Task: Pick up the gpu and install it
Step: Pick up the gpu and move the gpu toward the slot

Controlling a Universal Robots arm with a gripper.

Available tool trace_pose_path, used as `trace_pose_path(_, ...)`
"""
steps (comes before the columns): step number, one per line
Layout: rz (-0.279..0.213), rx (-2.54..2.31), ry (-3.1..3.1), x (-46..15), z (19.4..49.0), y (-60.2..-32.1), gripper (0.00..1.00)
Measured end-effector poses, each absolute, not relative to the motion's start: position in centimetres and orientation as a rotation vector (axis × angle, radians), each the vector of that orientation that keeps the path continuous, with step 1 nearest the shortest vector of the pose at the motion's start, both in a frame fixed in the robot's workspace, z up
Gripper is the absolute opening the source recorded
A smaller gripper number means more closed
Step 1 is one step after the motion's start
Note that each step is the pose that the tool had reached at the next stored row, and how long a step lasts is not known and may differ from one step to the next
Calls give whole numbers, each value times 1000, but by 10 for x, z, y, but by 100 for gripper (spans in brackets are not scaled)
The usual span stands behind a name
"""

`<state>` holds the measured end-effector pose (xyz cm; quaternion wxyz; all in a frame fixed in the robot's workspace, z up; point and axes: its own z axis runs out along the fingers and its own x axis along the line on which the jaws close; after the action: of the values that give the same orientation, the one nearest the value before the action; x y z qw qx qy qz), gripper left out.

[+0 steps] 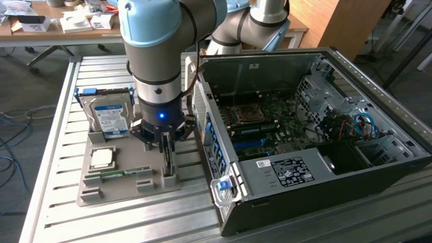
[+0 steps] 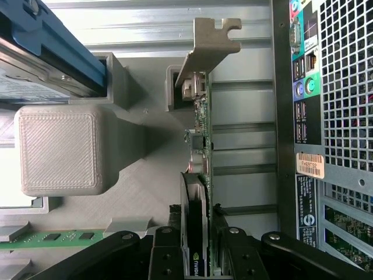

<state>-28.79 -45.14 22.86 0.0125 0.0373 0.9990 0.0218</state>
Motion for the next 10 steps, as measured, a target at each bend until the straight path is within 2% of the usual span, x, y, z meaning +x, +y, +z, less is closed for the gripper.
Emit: trace_pose_path(10, 68, 117, 3114, -287, 229, -452, 33)
